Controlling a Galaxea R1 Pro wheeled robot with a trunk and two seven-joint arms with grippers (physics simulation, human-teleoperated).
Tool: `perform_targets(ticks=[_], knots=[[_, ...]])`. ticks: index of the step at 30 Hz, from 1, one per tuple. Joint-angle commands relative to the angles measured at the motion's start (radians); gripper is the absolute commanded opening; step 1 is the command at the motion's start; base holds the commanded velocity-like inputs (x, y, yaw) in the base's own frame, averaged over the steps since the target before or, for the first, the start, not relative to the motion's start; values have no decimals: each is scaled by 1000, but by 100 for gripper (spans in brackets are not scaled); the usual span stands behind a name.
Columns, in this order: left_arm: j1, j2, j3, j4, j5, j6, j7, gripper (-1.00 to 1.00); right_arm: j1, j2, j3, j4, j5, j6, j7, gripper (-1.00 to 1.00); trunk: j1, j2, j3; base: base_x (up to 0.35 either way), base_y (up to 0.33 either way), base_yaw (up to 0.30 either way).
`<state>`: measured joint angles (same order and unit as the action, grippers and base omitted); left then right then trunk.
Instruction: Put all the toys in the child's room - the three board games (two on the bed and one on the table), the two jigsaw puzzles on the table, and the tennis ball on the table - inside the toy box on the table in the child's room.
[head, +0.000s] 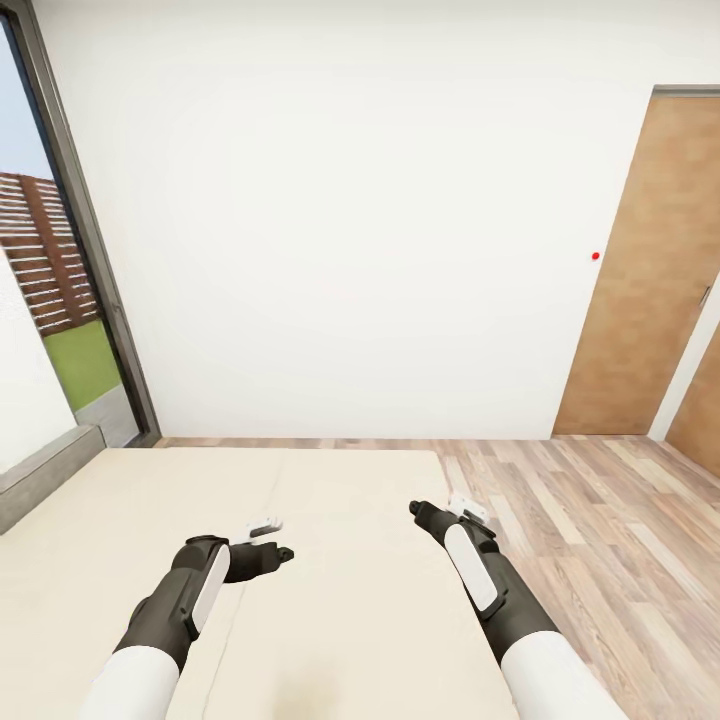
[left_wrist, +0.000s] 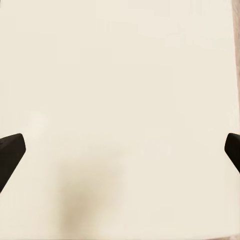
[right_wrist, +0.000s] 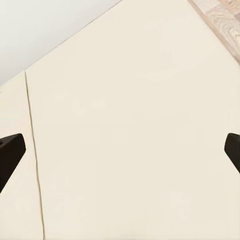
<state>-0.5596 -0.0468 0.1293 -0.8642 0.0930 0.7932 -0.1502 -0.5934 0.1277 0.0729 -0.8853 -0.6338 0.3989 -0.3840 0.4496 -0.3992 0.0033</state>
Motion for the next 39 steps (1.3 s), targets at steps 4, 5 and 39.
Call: perform_targets(ticks=[4,5,39], knots=[[0,-1,4,-1,6,6,0,100,0,0,2,-1,-9,1,-9,100,0,-1,-1,0,21,0],[0,-1,4,-1,6,6,0,100,0,0,2,-1,-9,1,-9,100,0,-1,-1,0,12,0],[0,-1,4,-1,6,6,0,100,0,0,2,0,-9,1,-9,100,0,-1,-1,0,62,0]])
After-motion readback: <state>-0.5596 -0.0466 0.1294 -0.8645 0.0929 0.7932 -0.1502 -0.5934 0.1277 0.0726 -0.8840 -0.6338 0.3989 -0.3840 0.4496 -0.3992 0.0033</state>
